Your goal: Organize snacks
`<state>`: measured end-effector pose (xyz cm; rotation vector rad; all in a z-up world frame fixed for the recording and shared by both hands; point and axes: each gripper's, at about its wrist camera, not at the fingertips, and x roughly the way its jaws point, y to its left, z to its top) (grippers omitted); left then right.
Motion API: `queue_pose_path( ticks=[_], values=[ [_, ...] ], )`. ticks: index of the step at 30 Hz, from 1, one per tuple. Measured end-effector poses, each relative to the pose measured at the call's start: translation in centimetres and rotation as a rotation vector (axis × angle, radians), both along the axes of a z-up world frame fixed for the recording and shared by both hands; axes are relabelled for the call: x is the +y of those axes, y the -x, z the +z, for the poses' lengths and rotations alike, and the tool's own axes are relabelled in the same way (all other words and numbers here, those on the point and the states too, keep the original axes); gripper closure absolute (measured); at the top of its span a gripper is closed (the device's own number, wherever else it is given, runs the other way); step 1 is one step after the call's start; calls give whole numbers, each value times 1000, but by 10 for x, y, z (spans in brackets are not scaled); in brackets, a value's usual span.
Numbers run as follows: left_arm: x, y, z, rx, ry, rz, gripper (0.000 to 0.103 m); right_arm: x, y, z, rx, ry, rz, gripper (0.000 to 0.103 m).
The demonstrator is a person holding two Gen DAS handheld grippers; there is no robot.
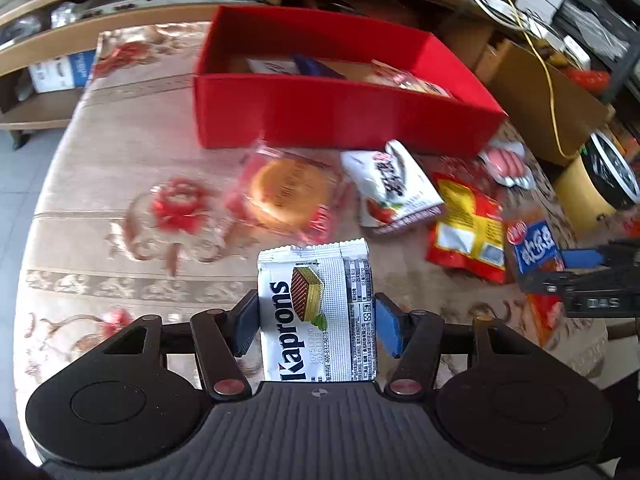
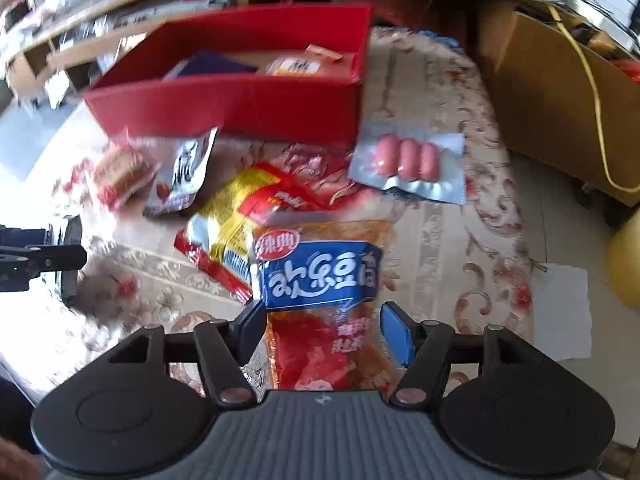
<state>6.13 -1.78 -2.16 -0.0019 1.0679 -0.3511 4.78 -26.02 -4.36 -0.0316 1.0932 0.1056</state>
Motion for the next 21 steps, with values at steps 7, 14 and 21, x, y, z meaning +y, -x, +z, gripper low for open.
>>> queue_pose_path(
  ticks=[7, 14, 21],
  values=[
    [-13, -4, -7, 20, -2, -38, 37, 2, -14, -15, 35, 2, 11, 30],
    [-20, -1, -10, 19, -16, -68, 27, 15, -13, -25, 49, 9, 68, 0],
    [-31, 5, -10, -1, -75, -109, 38, 1, -8, -12, 28, -3, 2, 48]
  ],
)
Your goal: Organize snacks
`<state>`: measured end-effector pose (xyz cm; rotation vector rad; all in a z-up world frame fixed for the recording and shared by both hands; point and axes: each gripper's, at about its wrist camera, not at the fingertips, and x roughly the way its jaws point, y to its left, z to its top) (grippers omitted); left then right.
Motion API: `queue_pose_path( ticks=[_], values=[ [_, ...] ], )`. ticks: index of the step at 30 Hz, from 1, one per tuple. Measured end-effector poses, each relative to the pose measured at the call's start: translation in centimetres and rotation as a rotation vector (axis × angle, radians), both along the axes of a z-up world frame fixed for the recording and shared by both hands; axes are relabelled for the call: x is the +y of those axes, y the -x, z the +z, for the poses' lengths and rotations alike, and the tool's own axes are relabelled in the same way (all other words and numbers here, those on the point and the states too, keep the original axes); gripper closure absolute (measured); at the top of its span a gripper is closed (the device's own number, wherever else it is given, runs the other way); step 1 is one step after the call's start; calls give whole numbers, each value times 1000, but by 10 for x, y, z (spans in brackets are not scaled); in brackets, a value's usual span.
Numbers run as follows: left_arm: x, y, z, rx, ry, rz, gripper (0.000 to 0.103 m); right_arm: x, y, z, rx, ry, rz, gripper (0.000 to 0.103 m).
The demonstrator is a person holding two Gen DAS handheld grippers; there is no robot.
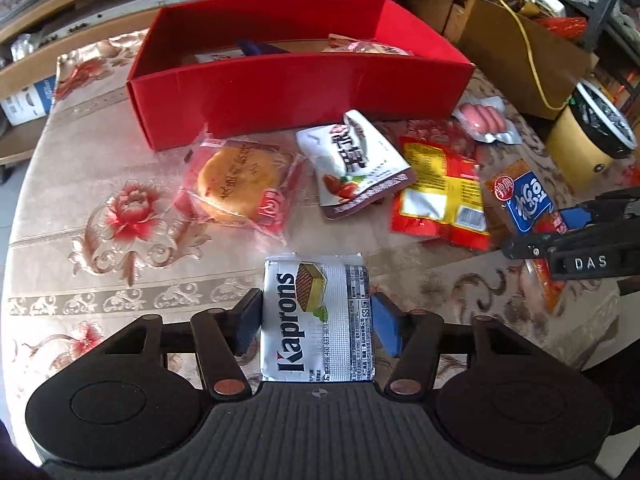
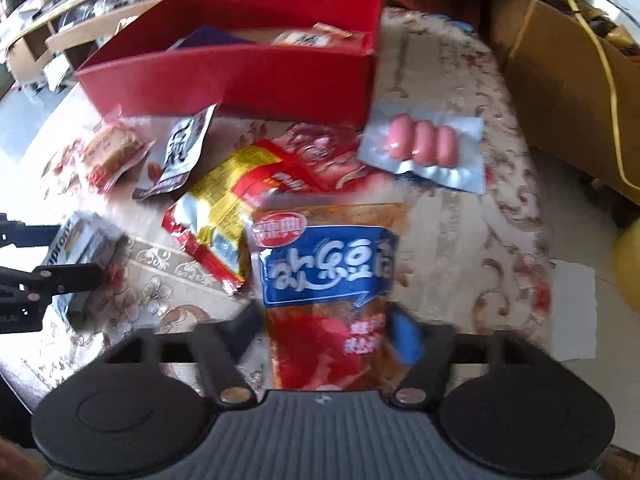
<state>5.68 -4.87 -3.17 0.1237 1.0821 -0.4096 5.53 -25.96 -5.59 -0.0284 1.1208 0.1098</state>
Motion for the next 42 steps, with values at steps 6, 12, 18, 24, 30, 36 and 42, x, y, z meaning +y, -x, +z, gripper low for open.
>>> queue_pose_path(
  ticks=[6, 12, 18, 24, 30, 36, 42],
  values=[
    [-2, 4, 9, -24, 21, -8, 38, -1, 12, 12, -31, -16, 2, 53],
    [-5, 4, 20, -48, 63, -7, 38, 3, 21, 29, -100, -72, 4, 54],
    [-9, -4, 34, -86, 95, 7, 38, 11, 18, 41, -135, -89, 12, 54],
    [-15, -19, 47, -120, 108, 16, 38, 20, 0, 56, -182, -116, 27, 53],
    [-20, -39, 58, -155, 120, 31, 38, 26, -23, 72, -228, -133, 25, 53],
    [-22, -65, 67, -184, 135, 51, 38, 27, -48, 84, -257, -146, 10, 54],
    [-24, -92, 74, -217, 127, 70, 40, 25, -78, 93, -277, -148, -6, 54]
  ],
)
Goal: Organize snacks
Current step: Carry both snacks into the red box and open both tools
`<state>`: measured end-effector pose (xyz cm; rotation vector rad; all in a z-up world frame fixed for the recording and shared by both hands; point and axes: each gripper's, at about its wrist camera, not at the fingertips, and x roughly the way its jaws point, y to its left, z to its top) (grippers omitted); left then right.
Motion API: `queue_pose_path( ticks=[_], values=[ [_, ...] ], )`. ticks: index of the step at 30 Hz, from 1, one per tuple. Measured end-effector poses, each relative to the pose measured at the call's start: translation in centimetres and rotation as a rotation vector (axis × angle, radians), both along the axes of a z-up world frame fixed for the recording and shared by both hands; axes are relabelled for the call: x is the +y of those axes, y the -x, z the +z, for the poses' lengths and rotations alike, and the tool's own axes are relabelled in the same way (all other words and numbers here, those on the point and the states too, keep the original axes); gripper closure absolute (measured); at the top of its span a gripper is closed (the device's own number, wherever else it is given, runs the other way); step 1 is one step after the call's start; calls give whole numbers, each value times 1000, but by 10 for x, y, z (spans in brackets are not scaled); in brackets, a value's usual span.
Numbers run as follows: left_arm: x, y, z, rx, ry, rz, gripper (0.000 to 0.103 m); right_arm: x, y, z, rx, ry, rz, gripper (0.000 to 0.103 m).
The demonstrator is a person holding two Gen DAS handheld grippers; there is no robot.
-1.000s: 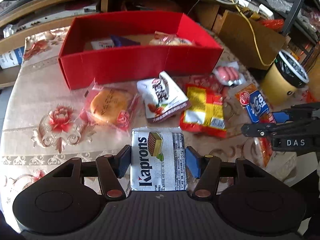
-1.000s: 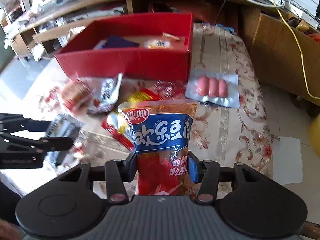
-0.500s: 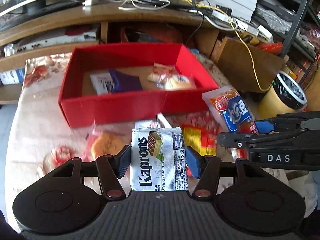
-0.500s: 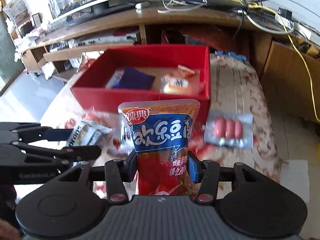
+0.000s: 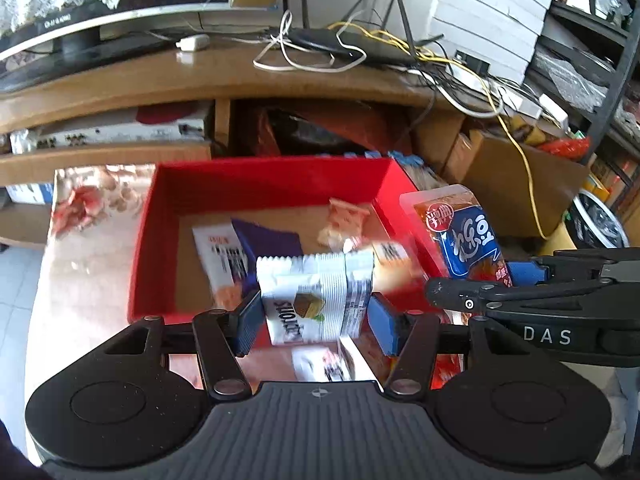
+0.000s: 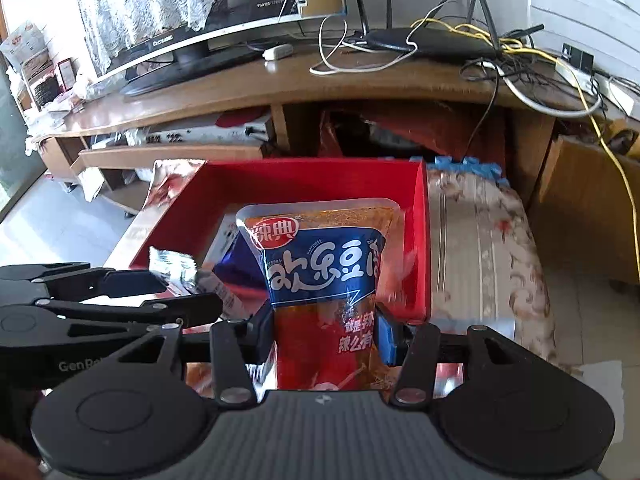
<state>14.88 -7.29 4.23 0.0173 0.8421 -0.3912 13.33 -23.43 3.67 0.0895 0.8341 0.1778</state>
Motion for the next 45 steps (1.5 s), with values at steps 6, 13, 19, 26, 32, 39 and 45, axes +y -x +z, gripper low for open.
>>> queue_pose_path(
  ticks=[6, 13, 19, 26, 32, 39, 45],
  values=[
    [-4, -20, -3, 9, 7, -2, 64, 3, -27, 2, -3, -3, 3, 54],
    [-9, -48, -21, 61, 4, 30, 61, 5, -58, -4, 10, 21, -7, 54],
    [-10, -57, -29, 82, -11, 51, 52, 2, -87, -19, 54, 6, -22, 52],
    [-6, -59, -27, 77, -15, 83, 34, 5, -106, -27, 63, -1, -37, 43],
    [-3, -58, -22, 65, -1, 87, 28, 3, -100, -12, 8, -14, -48, 36],
    [0, -51, -20, 56, -4, 79, 27, -5, -86, -4, -7, -12, -56, 36],
    [2, -38, -18, 41, -18, 72, 25, -7, -65, -3, -3, 9, -42, 36]
  ],
)
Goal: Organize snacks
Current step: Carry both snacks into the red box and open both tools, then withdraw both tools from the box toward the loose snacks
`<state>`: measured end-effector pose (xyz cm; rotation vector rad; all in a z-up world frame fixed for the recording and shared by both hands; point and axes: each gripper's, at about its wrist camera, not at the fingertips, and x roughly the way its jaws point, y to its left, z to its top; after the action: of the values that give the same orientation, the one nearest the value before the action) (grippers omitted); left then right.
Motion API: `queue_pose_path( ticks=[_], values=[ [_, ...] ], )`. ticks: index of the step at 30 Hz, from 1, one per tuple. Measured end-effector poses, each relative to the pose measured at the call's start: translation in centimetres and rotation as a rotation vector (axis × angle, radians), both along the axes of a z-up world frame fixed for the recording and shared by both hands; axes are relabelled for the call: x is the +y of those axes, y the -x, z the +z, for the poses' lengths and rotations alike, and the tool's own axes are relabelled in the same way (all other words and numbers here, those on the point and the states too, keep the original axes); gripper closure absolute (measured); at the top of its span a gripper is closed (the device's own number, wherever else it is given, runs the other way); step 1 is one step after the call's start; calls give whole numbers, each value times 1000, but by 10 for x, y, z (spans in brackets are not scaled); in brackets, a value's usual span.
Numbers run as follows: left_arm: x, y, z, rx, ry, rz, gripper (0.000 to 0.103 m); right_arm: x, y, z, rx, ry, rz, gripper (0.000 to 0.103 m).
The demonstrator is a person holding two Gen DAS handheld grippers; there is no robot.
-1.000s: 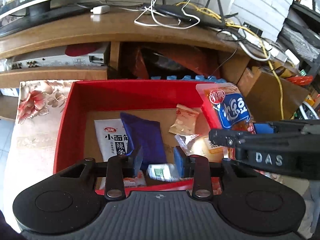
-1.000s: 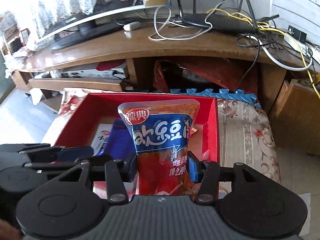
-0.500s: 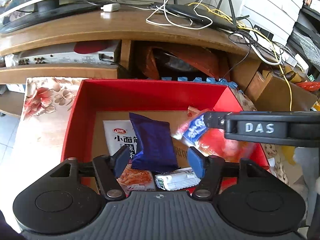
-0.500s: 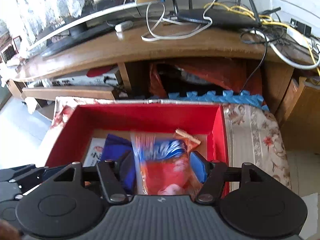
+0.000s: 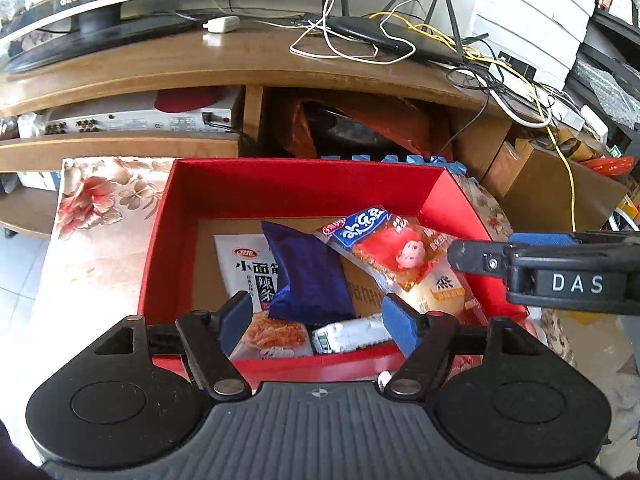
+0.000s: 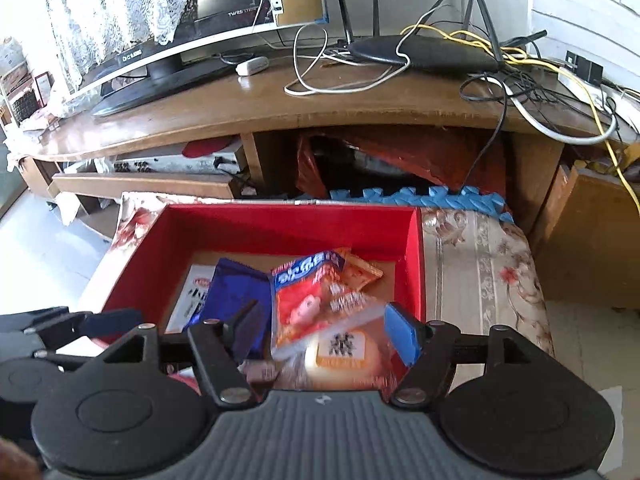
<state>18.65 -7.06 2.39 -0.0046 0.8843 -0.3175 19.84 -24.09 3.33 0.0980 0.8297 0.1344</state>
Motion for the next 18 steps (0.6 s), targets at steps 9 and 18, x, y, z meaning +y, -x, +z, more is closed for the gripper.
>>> queue_pose_path(
  ticks=[9, 18],
  values=[
    [-1, 22, 0, -27, -56, -30, 22, 2, 31, -6, 21, 4, 4, 36],
    [4, 37, -1, -18, -55, -34, 22, 6, 54, -9, 33, -5, 12, 35]
  ],
)
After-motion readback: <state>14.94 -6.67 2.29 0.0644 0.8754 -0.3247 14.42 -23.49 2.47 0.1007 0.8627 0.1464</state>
